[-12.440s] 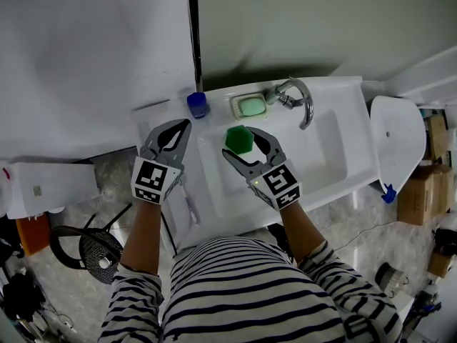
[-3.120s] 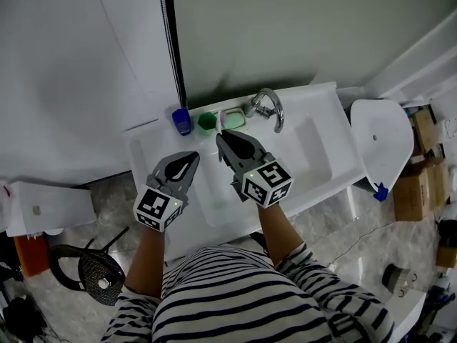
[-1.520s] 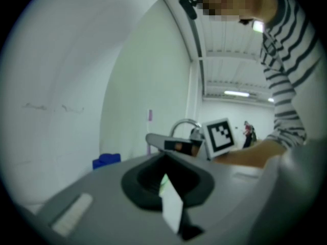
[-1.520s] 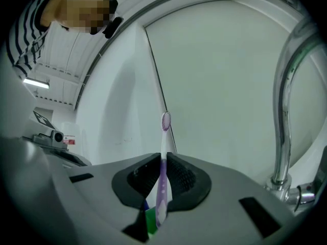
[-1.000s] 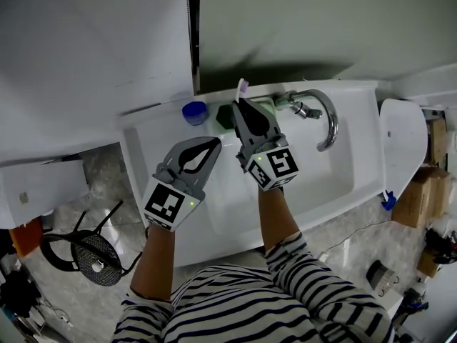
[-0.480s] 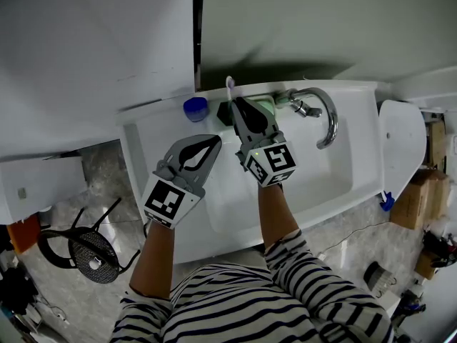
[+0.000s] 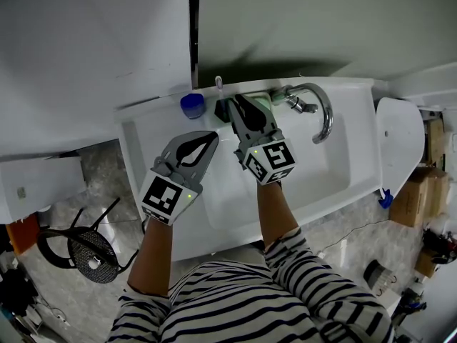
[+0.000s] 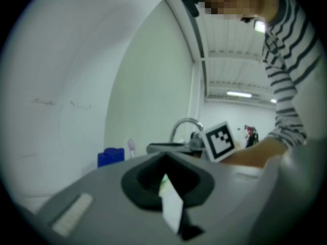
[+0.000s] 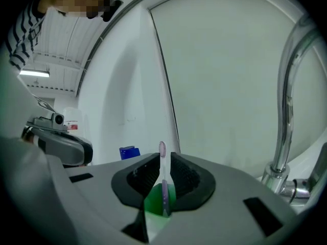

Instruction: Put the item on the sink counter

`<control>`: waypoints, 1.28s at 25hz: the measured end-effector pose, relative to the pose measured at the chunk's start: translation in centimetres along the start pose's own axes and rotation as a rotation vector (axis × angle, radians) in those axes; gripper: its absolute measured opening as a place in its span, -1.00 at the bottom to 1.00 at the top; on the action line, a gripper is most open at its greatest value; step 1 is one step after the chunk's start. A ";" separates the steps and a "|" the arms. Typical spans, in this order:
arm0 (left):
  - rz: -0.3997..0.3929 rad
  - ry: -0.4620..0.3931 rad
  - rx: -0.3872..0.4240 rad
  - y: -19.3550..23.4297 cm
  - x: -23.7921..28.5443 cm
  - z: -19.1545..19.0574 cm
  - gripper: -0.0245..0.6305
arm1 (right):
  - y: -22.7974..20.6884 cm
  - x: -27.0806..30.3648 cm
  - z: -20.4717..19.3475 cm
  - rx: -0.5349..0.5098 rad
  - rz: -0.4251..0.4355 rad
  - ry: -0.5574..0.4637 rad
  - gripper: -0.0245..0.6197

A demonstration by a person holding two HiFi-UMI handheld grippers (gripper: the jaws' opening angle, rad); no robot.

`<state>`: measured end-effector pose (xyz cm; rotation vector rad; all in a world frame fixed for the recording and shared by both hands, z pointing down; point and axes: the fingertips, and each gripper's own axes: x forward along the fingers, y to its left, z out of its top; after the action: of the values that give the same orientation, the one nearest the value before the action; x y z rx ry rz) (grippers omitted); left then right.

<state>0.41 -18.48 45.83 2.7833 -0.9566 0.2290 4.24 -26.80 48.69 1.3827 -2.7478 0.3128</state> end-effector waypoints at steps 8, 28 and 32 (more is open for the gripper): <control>-0.009 0.005 0.019 -1.1 -0.3 0.6 -0.91 | 0.6 -1.2 1.2 0.015 0.020 -0.022 -0.80; -0.064 -0.052 0.042 -5.0 -2.7 4.1 -0.91 | 4.3 -9.8 6.1 -0.006 0.019 -0.033 -0.81; -0.081 -0.072 0.060 -5.8 -3.3 5.3 -0.91 | 5.2 -11.5 7.4 -0.013 0.026 -0.034 -0.81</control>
<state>1.83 -13.27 39.22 2.8957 -0.8644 0.1494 7.33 -16.15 39.06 1.3637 -2.7917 0.2743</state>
